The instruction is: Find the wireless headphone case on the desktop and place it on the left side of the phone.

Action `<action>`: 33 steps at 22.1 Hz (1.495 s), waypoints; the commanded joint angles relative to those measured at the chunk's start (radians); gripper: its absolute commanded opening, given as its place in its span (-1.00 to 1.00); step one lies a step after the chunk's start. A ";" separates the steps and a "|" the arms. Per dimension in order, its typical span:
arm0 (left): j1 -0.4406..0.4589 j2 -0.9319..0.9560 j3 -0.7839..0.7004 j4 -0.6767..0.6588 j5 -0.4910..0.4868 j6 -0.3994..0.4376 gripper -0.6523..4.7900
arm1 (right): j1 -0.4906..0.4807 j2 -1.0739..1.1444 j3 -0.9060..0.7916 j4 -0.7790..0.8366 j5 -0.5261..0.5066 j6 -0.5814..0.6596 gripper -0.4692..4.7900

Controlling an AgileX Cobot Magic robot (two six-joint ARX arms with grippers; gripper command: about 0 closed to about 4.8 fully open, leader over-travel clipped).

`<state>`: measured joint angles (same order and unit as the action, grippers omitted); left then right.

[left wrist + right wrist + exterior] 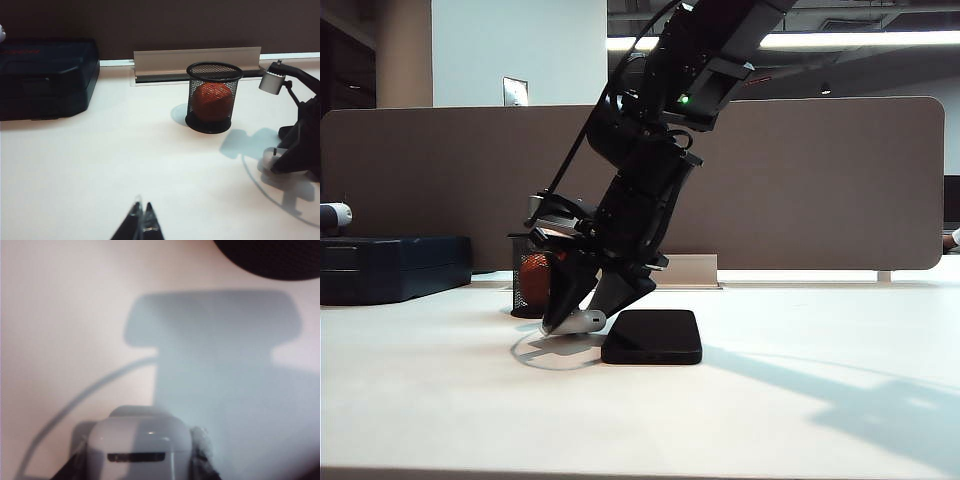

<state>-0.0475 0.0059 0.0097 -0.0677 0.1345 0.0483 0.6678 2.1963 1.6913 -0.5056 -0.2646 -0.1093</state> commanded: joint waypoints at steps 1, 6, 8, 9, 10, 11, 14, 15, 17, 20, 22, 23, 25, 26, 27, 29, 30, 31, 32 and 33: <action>-0.001 0.000 0.003 0.010 0.001 -0.003 -0.78 | 0.002 -0.016 -0.001 -0.011 0.000 0.006 0.07; -0.001 0.000 0.003 0.010 0.001 -0.003 -0.78 | 0.002 -0.016 0.000 -0.011 0.000 0.014 0.36; -0.001 0.000 0.003 0.010 0.001 -0.003 -0.78 | 0.002 -0.016 0.000 -0.010 0.000 0.023 0.43; -0.001 0.000 0.003 0.010 0.001 -0.003 -0.78 | 0.002 -0.017 0.000 -0.010 0.000 0.027 0.43; -0.001 0.000 0.003 0.010 0.001 -0.003 -0.78 | 0.002 -0.018 0.001 -0.010 0.001 0.028 0.43; -0.001 0.000 0.003 0.010 0.001 -0.003 -0.78 | 0.002 -0.022 0.001 -0.011 0.012 0.028 0.43; -0.001 0.000 0.003 0.010 0.001 -0.003 -0.78 | -0.004 -0.061 0.001 0.002 0.071 0.027 0.42; -0.001 0.000 0.003 0.010 0.001 -0.003 -0.78 | -0.008 -0.078 0.001 0.007 0.085 0.027 0.40; -0.001 0.000 0.003 0.010 0.001 -0.003 -0.78 | -0.024 -0.116 0.001 0.010 0.091 0.027 0.22; -0.001 0.000 0.003 0.010 0.001 -0.003 -0.78 | -0.065 -0.183 0.001 0.008 0.091 0.026 -0.19; -0.001 0.000 0.003 0.010 0.001 -0.003 -0.78 | -0.091 -0.226 0.001 0.006 0.100 0.023 -0.27; -0.001 0.001 0.003 0.010 0.001 -0.003 -0.78 | -0.100 -0.243 0.001 0.002 0.113 0.021 -0.27; -0.001 0.000 0.003 0.010 0.001 -0.003 -0.78 | -0.126 -0.292 0.000 -0.020 0.131 -0.013 -0.34; -0.001 0.000 0.003 0.010 0.001 -0.003 -0.78 | -0.138 -0.320 0.000 -0.040 0.144 -0.035 -0.47; -0.001 0.000 0.003 0.010 0.001 -0.003 -0.78 | -0.146 -0.340 0.000 -0.053 0.147 -0.046 -0.51; -0.001 0.000 0.003 0.010 0.001 -0.003 -0.78 | -0.166 -0.388 0.000 -0.086 0.171 -0.063 -0.51; -0.001 0.000 0.003 0.010 0.001 -0.003 -0.78 | -0.180 -0.417 0.000 -0.102 0.178 -0.079 -0.57; -0.001 0.000 0.003 0.010 0.001 -0.003 -0.78 | -0.188 -0.435 0.000 -0.108 0.185 -0.083 -0.66; -0.001 0.000 0.003 0.010 0.001 -0.003 -0.78 | -0.204 -0.464 0.000 -0.111 0.186 -0.095 -0.71; -0.001 0.000 0.003 0.010 0.001 -0.003 -0.78 | -0.215 -0.482 0.000 -0.112 0.190 -0.103 -0.76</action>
<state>-0.0475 0.0059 0.0097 -0.0677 0.1341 0.0483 0.4614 1.7355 1.6882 -0.6193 -0.0818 -0.1955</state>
